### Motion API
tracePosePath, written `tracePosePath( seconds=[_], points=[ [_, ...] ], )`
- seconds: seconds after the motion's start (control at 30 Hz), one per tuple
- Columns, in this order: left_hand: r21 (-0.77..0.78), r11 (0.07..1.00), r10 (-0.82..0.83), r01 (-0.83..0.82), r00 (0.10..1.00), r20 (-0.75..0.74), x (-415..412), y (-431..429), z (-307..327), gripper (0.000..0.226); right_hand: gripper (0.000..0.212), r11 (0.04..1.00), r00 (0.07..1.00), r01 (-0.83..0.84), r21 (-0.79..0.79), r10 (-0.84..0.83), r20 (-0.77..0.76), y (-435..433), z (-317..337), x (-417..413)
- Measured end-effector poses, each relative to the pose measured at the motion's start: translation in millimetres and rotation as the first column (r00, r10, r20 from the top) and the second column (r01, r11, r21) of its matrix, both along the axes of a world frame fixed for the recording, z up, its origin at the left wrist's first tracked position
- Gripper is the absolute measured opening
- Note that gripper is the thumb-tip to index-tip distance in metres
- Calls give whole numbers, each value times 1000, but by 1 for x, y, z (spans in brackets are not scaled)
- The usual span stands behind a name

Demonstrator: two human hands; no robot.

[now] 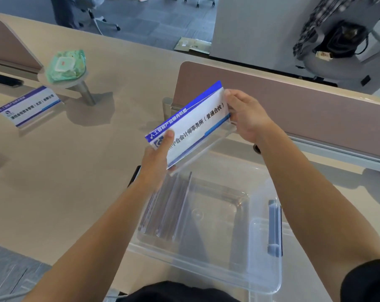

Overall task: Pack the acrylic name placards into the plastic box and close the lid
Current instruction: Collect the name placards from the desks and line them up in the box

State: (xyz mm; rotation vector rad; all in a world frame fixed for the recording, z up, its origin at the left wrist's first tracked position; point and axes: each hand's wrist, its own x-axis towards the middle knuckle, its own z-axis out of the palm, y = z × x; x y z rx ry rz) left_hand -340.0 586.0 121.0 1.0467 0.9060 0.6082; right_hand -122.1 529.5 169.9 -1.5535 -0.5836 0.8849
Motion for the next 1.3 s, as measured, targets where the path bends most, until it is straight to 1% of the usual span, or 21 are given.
tracePosePath(
  seconds=[0.07, 0.1, 0.2, 0.23, 0.33, 0.47, 0.6, 0.67, 0.77, 0.87, 0.97, 1.13, 1.2, 1.27, 1.3],
  points=[
    [39, 999, 30, -29, 999, -24, -5, 8, 3, 31, 13, 1000, 1000, 8, 8, -8, 24, -2, 9, 2],
    [36, 999, 36, -34, 999, -38, -8, 11, 4, 33, 12, 999, 1000, 17, 40, -17, 17, -2, 13, 4],
    [55, 998, 23, -19, 996, -81, -15, 16, 7, 43, 9, 983, 995, 64, 172, -49, -89, -2, 28, 6],
    [54, 998, 21, -16, 996, -81, -15, 15, 8, 43, 9, 983, 995, 59, 172, -43, -93, -2, 31, 5],
    [12, 999, 46, -45, 997, -56, -14, 10, 7, 38, 12, 993, 999, 24, 111, -19, -42, -3, 33, -5],
    [-15, 998, 55, -56, 998, -32, -10, 7, 7, 32, 9, 983, 994, 78, 164, -65, -87, -5, 38, -18],
    [-8, 999, 51, -51, 998, -23, -10, 7, 9, 33, 13, 985, 994, 94, 145, -86, -61, -8, 41, -19],
    [-6, 999, 51, -51, 999, -17, -9, 6, 9, 32, 17, 979, 992, 102, 175, -88, -86, -8, 41, -18],
    [-15, 998, 58, -58, 998, -9, -8, 3, 10, 34, 22, 974, 992, 97, 206, -77, -102, -9, 40, -16],
    [-8, 998, 57, -57, 998, -8, -8, 3, 11, 37, 19, 981, 993, 86, 173, -70, -95, -13, 37, -14],
    [5, 998, 57, -56, 998, -21, -8, 5, 10, 46, 18, 986, 994, 84, 141, -72, -86, -16, 35, -12],
    [-14, 997, 72, -73, 997, -35, -6, 3, 8, 35, 18, 980, 986, 133, 147, -115, -123, -15, 32, -15],
    [-23, 998, 64, -65, 997, -40, -5, 3, 7, 35, 17, 981, 987, 138, 137, -124, -102, -16, 32, -14],
    [-29, 998, 55, -56, 998, -34, -6, 2, 8, 36, 17, 985, 991, 129, 112, -126, -37, -19, 32, -10],
    [-23, 998, 56, -57, 998, -23, -7, 1, 9, 37, 23, 991, 994, 110, 80, -110, -1, -21, 31, -8]
  ],
)
